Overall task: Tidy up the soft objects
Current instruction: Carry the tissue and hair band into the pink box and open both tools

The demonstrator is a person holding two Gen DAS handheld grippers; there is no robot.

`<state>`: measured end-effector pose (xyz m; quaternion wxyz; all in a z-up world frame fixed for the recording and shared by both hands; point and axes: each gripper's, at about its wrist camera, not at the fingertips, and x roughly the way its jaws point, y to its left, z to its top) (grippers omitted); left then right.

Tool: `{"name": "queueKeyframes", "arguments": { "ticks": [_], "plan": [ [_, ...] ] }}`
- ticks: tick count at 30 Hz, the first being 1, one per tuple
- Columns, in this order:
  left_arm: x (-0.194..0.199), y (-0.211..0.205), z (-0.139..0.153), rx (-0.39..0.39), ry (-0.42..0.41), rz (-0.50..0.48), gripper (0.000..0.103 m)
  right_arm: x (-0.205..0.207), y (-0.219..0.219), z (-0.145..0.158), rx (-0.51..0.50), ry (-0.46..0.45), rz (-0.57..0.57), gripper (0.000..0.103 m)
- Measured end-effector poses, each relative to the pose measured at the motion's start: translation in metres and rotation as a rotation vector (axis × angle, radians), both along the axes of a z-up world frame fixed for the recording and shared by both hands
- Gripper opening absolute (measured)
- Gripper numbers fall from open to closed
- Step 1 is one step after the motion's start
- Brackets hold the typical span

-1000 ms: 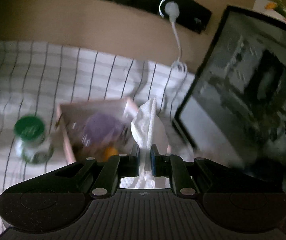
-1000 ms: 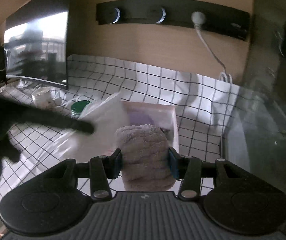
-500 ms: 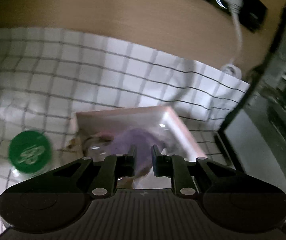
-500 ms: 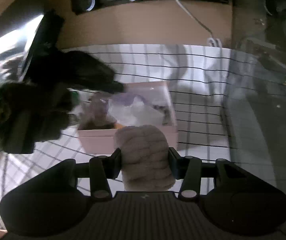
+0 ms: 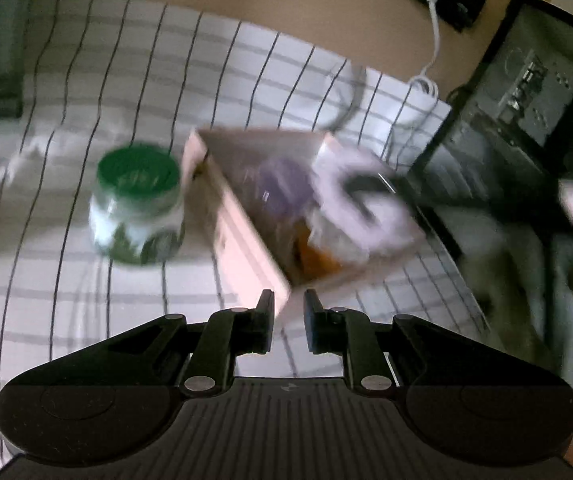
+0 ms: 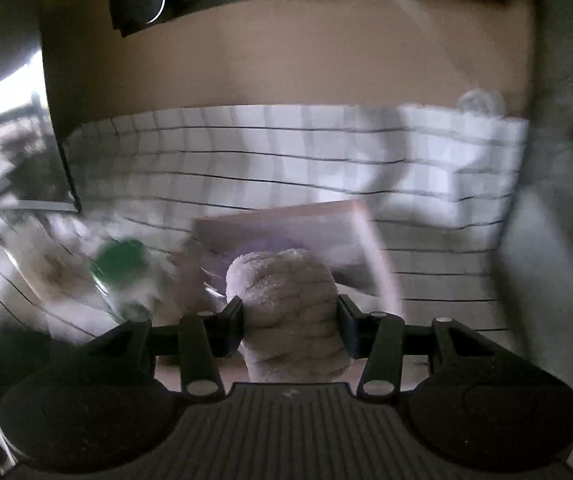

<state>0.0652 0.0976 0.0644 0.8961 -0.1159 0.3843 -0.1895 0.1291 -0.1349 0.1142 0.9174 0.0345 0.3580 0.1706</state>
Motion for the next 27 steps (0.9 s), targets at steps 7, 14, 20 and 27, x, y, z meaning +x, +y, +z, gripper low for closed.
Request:
{"name": "queueKeyframes", "arguments": {
  "ticks": [7, 14, 20, 27],
  "plan": [
    [-0.015, 0.04, -0.018, -0.052, 0.047, -0.001, 0.017, 0.091, 0.064, -0.022, 0.123, 0.149, 0.009, 0.047],
    [-0.013, 0.064, -0.034, -0.1, 0.08, -0.004, 0.017, 0.127, 0.102, -0.046, -0.112, 0.189, 0.005, 0.046],
    [0.0, 0.066, -0.048, -0.121, 0.114, -0.043, 0.017, 0.124, 0.114, -0.061, -0.317, 0.116, -0.075, 0.046],
    [0.009, 0.042, -0.049, -0.168, 0.125, -0.151, 0.017, 0.086, 0.095, -0.042, -0.157, 0.139, -0.031, 0.062]
  ]
}}
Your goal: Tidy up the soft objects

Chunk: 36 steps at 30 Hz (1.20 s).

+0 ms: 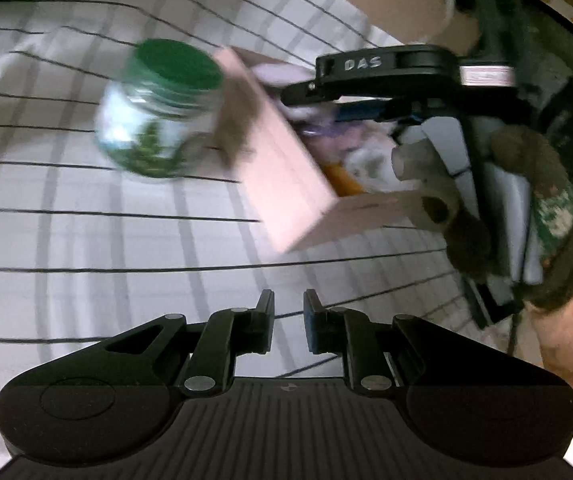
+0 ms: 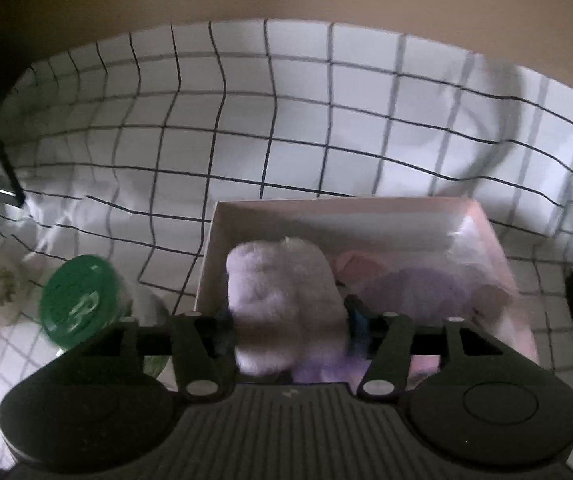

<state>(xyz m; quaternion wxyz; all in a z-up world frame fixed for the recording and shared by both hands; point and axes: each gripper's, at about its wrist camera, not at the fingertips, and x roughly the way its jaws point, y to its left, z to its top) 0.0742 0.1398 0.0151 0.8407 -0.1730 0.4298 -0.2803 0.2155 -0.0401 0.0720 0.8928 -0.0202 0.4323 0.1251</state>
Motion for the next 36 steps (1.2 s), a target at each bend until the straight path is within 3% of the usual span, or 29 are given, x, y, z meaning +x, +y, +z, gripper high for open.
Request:
{"name": "queueKeyframes", "arguments": {
  "ticks": [6, 12, 14, 19, 25, 26, 31, 33, 36],
  "plan": [
    [0.012, -0.042, 0.013, -0.044, -0.041, -0.043, 0.017, -0.048, -0.036, 0.032, 0.031, -0.072, -0.039, 0.067],
    [0.028, -0.047, 0.021, 0.032, -0.081, 0.14, 0.015, -0.104, -0.09, 0.037, 0.013, -0.077, -0.108, 0.071],
    [0.027, -0.047, 0.027, 0.085, -0.114, 0.207, 0.015, -0.122, -0.105, 0.028, 0.011, -0.062, -0.11, 0.071],
    [-0.001, -0.067, 0.038, 0.228, -0.161, 0.264, 0.016, -0.156, -0.132, -0.004, 0.075, -0.011, -0.101, 0.071],
    [-0.07, -0.106, 0.012, 0.431, -0.181, 0.31, 0.016, -0.179, -0.133, -0.046, 0.058, 0.003, -0.062, 0.072],
    [-0.076, -0.109, 0.007, 0.444, -0.162, 0.316, 0.018, -0.182, -0.132, -0.051, 0.042, 0.004, -0.06, 0.073],
    [-0.088, -0.132, 0.001, 0.486, -0.245, 0.348, 0.024, -0.194, -0.126, -0.062, -0.057, -0.083, -0.07, 0.102],
    [-0.088, -0.135, -0.002, 0.467, -0.268, 0.342, 0.032, -0.192, -0.132, -0.065, -0.046, -0.074, -0.112, 0.103],
    [-0.085, -0.136, -0.005, 0.438, -0.29, 0.341, 0.033, -0.189, -0.137, -0.065, -0.044, -0.081, -0.126, 0.103]
  ]
}}
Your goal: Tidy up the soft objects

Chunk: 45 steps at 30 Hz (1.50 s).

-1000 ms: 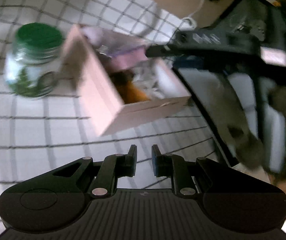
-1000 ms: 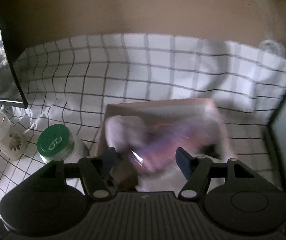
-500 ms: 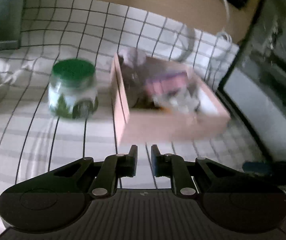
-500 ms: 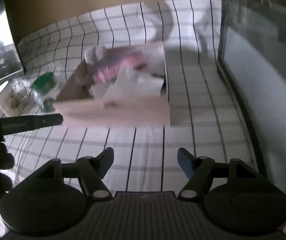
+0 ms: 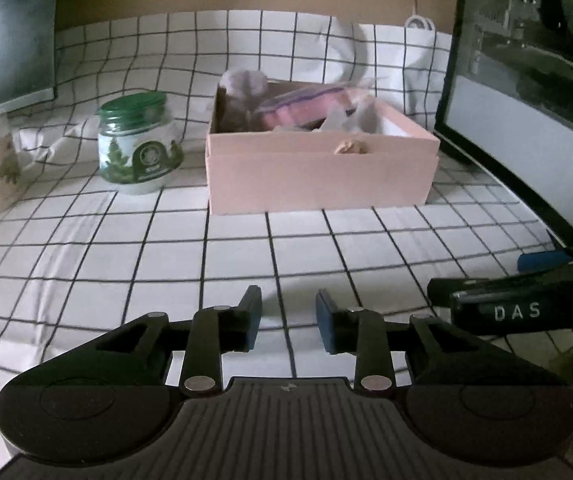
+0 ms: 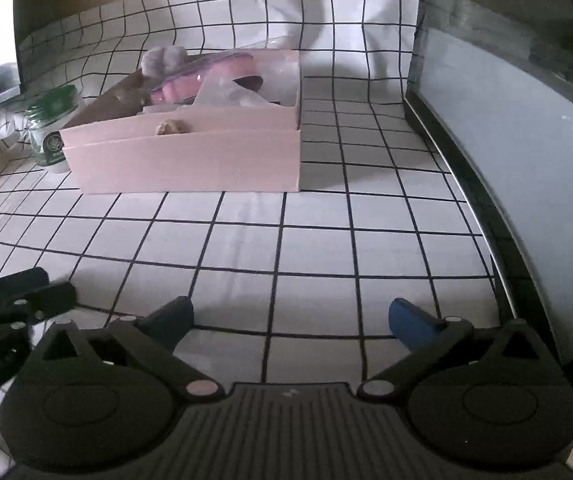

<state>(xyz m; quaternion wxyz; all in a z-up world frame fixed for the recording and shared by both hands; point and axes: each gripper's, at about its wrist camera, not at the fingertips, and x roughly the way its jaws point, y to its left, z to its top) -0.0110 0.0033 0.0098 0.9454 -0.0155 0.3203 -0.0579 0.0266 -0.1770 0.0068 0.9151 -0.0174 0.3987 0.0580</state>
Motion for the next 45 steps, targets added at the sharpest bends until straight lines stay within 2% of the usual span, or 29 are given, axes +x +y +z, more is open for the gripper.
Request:
{"name": "queueKeyframes", "arguments": {
  "ticks": [4, 12, 19, 45],
  "plan": [
    [0.009, -0.002, -0.001, -0.031, -0.011, 0.03, 0.033, 0.007, -0.004, -0.001, 0.004, -0.022, 0.035, 0.103],
    [0.014, -0.011, -0.003, 0.023, -0.031, 0.057, 0.033, 0.012, -0.003, -0.011, 0.016, -0.12, 0.017, 0.103],
    [0.015, -0.016, -0.004, 0.066, -0.031, 0.054, 0.033, 0.013, -0.003, -0.011, 0.017, -0.12, 0.017, 0.103],
    [0.015, -0.012, -0.004, 0.029, -0.03, 0.055, 0.033, 0.012, -0.002, -0.012, 0.017, -0.12, 0.015, 0.103]
  ]
}}
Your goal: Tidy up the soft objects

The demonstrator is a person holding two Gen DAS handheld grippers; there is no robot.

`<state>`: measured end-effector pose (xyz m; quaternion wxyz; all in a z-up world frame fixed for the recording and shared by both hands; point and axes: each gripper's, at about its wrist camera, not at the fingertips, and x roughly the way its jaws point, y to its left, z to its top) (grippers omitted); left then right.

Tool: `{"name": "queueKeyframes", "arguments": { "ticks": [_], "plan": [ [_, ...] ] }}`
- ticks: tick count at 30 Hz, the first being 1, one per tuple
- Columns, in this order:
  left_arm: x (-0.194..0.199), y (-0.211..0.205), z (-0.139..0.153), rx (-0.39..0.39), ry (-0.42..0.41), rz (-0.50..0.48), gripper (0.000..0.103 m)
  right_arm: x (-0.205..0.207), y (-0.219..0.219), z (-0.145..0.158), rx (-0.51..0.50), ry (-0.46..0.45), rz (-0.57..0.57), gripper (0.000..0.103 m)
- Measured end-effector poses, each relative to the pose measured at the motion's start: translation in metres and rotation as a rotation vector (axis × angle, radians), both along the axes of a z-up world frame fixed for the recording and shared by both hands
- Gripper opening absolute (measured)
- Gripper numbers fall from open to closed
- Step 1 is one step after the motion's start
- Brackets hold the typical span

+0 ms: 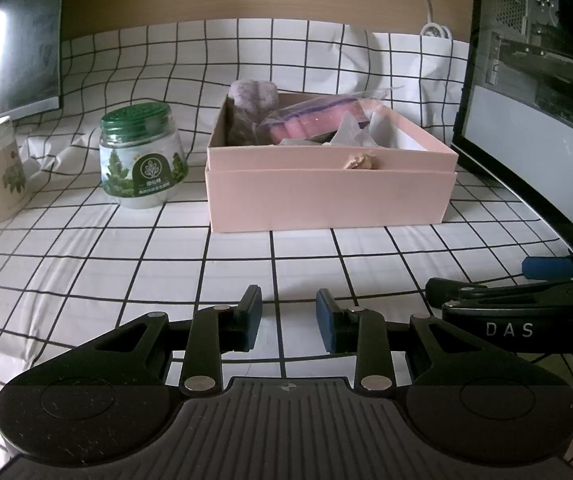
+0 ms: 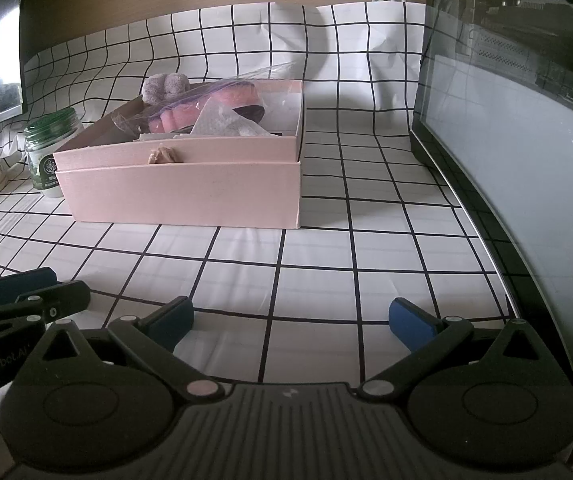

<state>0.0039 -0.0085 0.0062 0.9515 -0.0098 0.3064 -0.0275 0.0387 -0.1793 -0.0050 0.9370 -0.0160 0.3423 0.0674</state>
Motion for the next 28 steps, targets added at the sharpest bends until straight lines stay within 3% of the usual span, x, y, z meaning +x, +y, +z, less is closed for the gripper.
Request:
{"name": "queueKeyframes", "arguments": {
  "ticks": [28],
  "plan": [
    [0.0005, -0.0033, -0.0002, 0.022, 0.001, -0.015, 0.034, -0.0003, -0.0003, 0.0003, 0.0, 0.0, 0.0, 0.103]
  ]
}}
